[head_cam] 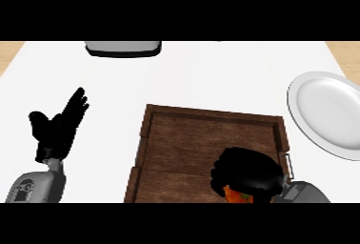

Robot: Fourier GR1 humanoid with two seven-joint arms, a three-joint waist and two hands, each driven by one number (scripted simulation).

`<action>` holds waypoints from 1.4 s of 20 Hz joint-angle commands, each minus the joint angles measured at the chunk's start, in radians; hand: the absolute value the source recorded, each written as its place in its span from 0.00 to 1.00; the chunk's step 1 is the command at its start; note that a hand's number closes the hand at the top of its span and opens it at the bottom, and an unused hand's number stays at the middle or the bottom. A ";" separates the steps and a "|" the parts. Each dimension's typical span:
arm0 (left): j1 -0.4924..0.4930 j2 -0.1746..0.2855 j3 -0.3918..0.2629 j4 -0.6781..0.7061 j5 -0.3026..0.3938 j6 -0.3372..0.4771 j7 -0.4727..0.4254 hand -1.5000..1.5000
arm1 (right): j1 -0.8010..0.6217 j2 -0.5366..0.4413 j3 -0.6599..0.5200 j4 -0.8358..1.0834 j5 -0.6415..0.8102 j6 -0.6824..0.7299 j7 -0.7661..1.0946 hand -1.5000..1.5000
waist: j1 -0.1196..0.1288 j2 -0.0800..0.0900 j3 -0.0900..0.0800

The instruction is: Pick the tomato from the tray and place it in the plate

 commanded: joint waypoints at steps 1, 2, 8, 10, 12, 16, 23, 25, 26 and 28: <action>0.010 0.010 0.004 -0.041 0.006 -0.005 0.028 0.50 | 0.034 0.080 -0.106 0.019 -0.030 -0.041 0.114 1.00 | 0.000 0.008 0.012; -0.017 -0.010 -0.009 -0.018 0.005 0.001 0.035 0.50 | 0.027 0.151 -0.136 0.086 -0.009 -0.056 0.224 1.00 | -0.004 0.012 0.012; -0.011 0.014 0.015 -0.027 0.003 0.009 0.032 0.50 | 0.018 0.310 -0.398 0.103 0.046 -0.139 0.682 1.00 | -0.022 0.008 0.011; -0.001 0.016 0.006 -0.033 0.013 -0.016 0.030 0.50 | -0.042 0.321 -0.428 0.082 0.050 -0.230 0.764 1.00 | 0.002 0.009 0.012; 0.016 0.011 0.009 -0.052 0.014 -0.009 0.027 0.50 | -0.055 0.323 -0.455 0.015 0.103 -0.352 0.807 1.00 | 0.000 0.003 0.012; 0.007 -0.011 -0.008 -0.030 -0.002 0.004 0.020 0.50 | -0.116 0.325 -0.460 -0.051 0.228 -0.484 0.937 1.00 | -0.001 0.006 0.011; -0.003 -0.028 -0.018 -0.023 -0.015 0.014 0.032 0.50 | -0.212 0.326 -0.583 -0.035 0.175 -0.499 1.090 1.00 | 0.003 0.010 0.012; -0.017 -0.024 -0.015 -0.061 -0.011 0.020 0.078 0.50 | -0.173 0.295 -0.661 -0.059 0.123 -0.527 1.038 1.00 | -0.001 0.008 0.012; -0.032 0.008 0.012 -0.032 0.024 -0.030 0.059 0.50 | -0.193 0.252 -0.728 -0.016 0.051 -0.527 0.996 1.00 | 0.000 0.010 0.012; -0.021 0.002 0.021 0.006 0.004 -0.013 0.020 0.50 | -0.207 0.247 -0.750 0.012 0.047 -0.547 1.025 1.00 | 0.001 0.010 0.012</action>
